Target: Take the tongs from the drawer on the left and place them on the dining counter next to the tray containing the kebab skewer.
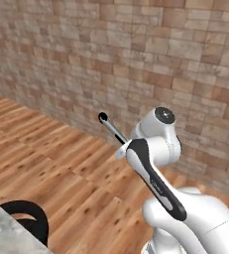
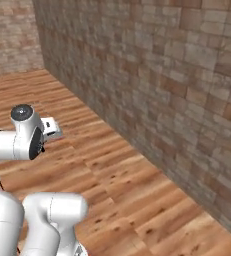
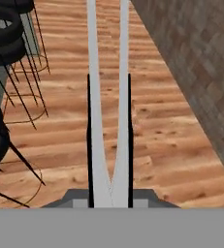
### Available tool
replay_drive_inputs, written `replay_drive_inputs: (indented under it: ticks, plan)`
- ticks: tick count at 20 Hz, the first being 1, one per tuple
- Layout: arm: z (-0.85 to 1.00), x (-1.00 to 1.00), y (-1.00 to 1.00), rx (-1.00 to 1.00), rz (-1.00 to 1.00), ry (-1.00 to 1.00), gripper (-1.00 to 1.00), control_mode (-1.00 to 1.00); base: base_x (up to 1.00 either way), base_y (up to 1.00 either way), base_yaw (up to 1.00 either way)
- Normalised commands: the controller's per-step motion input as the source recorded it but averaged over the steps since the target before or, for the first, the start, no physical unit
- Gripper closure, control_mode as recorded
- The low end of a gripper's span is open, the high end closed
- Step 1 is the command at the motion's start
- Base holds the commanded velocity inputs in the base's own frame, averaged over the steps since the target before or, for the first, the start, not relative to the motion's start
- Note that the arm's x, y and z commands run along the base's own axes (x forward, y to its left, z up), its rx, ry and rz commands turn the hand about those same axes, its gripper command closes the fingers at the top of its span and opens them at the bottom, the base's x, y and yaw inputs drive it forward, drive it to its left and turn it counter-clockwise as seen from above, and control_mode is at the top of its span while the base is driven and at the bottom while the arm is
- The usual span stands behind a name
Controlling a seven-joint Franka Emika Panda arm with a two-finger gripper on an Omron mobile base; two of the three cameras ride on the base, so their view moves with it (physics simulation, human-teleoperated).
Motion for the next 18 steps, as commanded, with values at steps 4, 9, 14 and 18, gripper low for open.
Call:
replay_drive_inputs:
  ticks: [4,9,14,18]
  plan:
    - [0.0,0.0,0.0,0.0,0.0,0.0,1.0,1.0,1.0,0.0,0.58]
    - [0.0,0.0,0.0,0.0,0.0,0.0,1.0,1.0,1.0,0.0,0.59]
    - [0.0,0.0,0.0,0.0,0.0,0.0,1.0,1.0,1.0,0.0,0.58]
    - [0.0,0.0,0.0,0.0,0.0,0.0,1.0,1.0,1.0,0.0,0.57]
